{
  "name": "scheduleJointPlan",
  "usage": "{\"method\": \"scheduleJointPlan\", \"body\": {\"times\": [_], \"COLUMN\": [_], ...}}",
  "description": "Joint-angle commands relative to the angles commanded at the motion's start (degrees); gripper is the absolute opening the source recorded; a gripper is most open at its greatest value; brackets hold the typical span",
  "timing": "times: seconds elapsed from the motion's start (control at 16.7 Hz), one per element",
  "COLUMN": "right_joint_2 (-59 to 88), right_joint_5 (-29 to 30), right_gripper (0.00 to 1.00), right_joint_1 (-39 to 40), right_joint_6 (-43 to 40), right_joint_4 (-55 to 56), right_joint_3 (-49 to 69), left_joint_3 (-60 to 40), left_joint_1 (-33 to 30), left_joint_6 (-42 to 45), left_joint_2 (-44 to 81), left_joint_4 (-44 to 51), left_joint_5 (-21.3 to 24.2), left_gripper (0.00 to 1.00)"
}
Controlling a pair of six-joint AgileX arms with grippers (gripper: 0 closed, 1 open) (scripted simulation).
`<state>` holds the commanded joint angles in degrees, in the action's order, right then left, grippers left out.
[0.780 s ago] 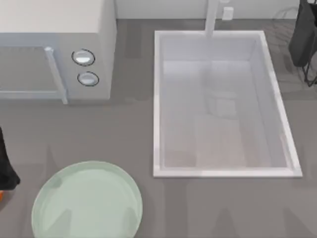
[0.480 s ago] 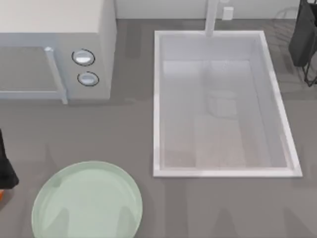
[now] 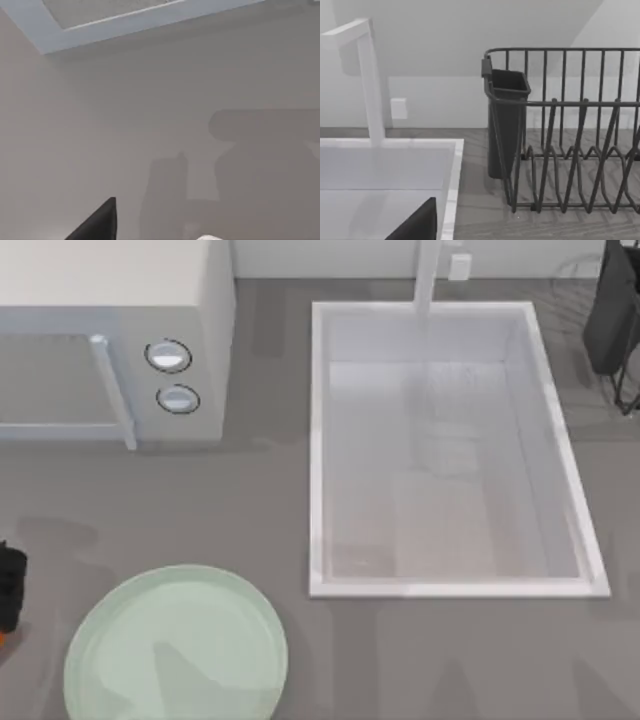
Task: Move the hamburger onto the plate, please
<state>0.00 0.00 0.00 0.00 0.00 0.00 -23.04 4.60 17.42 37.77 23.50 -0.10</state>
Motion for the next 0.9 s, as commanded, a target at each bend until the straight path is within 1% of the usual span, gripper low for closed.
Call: {"method": "scheduleJointPlan", "body": {"times": [0.24, 0.48, 0.72, 0.9], "right_joint_2": [0.0, 0.0, 0.0, 0.0], "right_joint_5": [0.0, 0.0, 0.0, 0.0], "right_gripper": [1.0, 1.0, 1.0, 1.0], "right_joint_1": [0.0, 0.0, 0.0, 0.0], "right_joint_6": [0.0, 0.0, 0.0, 0.0], "right_joint_4": [0.0, 0.0, 0.0, 0.0], "right_joint_3": [0.0, 0.0, 0.0, 0.0], "left_joint_3": [-11.5, -21.5, -28.5, -30.3], "left_joint_1": [2.4, 4.5, 5.9, 6.3], "left_joint_6": [8.9, 16.5, 21.4, 22.6], "left_joint_2": [21.3, 37.8, 48.6, 51.1], "left_joint_4": [12.5, 22.9, 29.2, 30.7], "left_joint_5": [-0.1, -0.2, -0.2, -0.2], "left_gripper": [1.0, 1.0, 1.0, 1.0]}}
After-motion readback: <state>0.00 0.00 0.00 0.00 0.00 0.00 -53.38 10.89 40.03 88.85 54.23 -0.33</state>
